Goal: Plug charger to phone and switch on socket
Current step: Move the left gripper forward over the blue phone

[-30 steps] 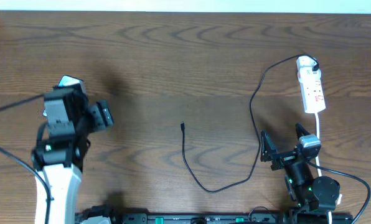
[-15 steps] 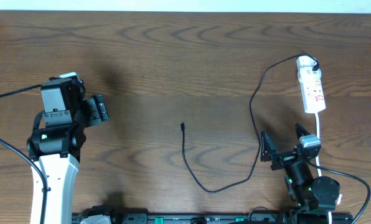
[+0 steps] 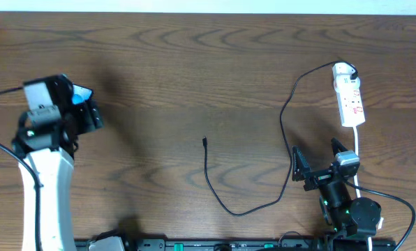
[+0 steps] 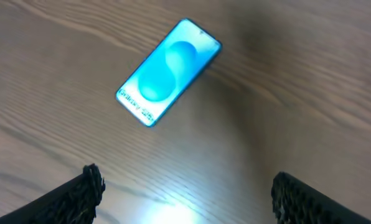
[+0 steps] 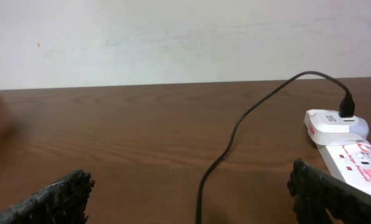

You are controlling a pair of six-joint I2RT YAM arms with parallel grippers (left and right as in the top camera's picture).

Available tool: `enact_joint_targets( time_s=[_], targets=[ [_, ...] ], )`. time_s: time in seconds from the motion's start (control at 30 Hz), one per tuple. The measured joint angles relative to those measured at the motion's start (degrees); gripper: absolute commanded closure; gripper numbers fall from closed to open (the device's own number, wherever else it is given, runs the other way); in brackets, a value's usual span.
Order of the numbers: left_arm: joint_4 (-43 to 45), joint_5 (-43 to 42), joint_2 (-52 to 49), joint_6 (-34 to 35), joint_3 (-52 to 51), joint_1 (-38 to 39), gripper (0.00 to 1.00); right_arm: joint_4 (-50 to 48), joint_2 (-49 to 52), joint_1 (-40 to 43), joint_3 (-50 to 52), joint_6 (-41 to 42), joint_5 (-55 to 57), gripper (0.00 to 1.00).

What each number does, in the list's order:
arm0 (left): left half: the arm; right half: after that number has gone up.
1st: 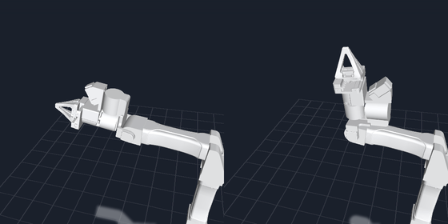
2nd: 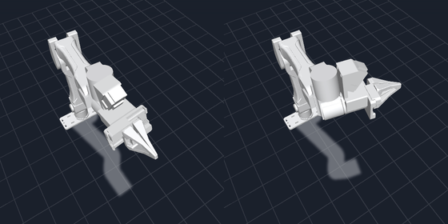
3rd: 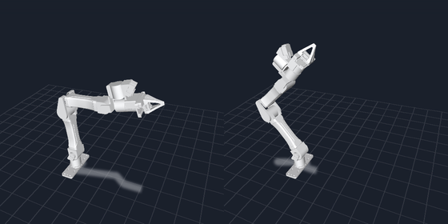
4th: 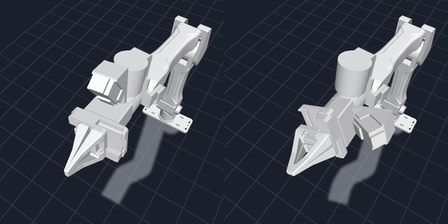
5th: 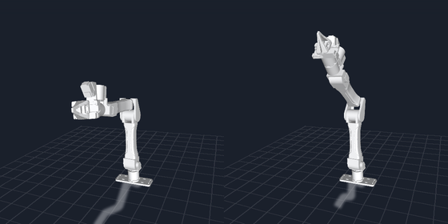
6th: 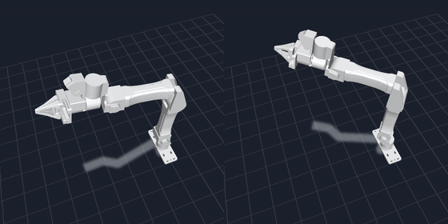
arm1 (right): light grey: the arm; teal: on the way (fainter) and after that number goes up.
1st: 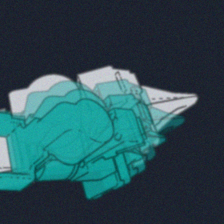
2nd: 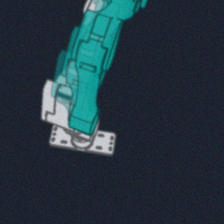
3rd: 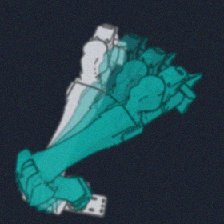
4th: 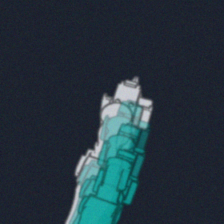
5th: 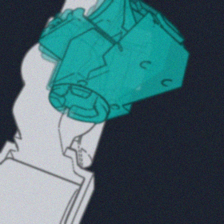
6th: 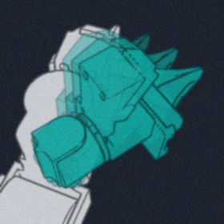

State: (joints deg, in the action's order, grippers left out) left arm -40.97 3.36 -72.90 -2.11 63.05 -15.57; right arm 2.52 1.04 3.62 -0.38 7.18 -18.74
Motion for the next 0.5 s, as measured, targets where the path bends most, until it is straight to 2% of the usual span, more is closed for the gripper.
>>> enact_joint_targets(
  time_s=[0.3, 0.5],
  targets=[
    [-4.5, -0.3, -10.8, -9.3, 12.5, -5.1, 0.12, 0.0, 0.0, 0.0, 0.0, 0.0, 0.0, 0.01],
    [-5.3, -1.9, -18.6, -13.9, 15.2, -7.9, 0.07, 0.0, 0.0, 0.0, 0.0, 0.0, 0.0, 0.01]
  ],
)
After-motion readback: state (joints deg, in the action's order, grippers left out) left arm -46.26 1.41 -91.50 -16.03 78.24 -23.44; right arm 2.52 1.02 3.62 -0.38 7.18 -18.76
